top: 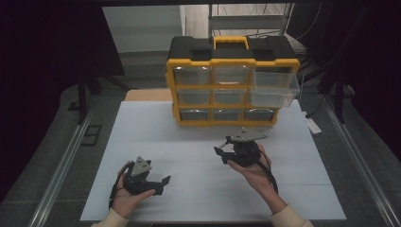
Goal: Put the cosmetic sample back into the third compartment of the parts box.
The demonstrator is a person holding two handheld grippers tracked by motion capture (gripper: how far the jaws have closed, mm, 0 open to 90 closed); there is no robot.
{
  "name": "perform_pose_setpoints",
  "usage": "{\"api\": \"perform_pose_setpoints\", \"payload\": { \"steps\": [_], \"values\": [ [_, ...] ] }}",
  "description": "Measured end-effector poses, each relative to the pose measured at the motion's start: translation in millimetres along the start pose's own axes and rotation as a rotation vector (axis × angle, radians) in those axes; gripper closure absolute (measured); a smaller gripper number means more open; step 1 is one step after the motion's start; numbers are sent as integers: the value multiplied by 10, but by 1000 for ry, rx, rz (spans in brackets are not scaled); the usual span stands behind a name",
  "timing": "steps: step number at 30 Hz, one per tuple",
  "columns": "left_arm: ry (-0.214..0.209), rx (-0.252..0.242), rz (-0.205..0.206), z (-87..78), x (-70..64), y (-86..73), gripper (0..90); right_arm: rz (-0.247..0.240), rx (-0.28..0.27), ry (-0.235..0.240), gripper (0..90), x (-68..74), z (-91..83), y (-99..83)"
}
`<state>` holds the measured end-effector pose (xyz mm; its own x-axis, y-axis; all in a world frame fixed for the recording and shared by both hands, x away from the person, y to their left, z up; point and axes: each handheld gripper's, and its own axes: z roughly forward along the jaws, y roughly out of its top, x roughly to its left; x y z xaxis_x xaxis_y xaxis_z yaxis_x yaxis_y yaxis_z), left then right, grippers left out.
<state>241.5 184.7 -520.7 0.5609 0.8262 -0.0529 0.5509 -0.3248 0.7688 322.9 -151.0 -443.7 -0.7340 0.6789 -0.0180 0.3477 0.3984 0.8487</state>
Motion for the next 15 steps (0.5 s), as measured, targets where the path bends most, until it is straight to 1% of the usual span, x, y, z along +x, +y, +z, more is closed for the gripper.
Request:
{"api": "perform_pose_setpoints", "payload": {
  "steps": [5,10,15],
  "values": [
    [-2,-7,0,-2,-9,4,62,5,-27,0,399,-27,-72,42],
    [-2,-10,-2,-6,-9,4,63,9,-37,-4,399,-47,-107,62],
    [-2,-10,0,-6,-6,3,63,1,-54,-4,399,-57,-148,93]
  ]
}}
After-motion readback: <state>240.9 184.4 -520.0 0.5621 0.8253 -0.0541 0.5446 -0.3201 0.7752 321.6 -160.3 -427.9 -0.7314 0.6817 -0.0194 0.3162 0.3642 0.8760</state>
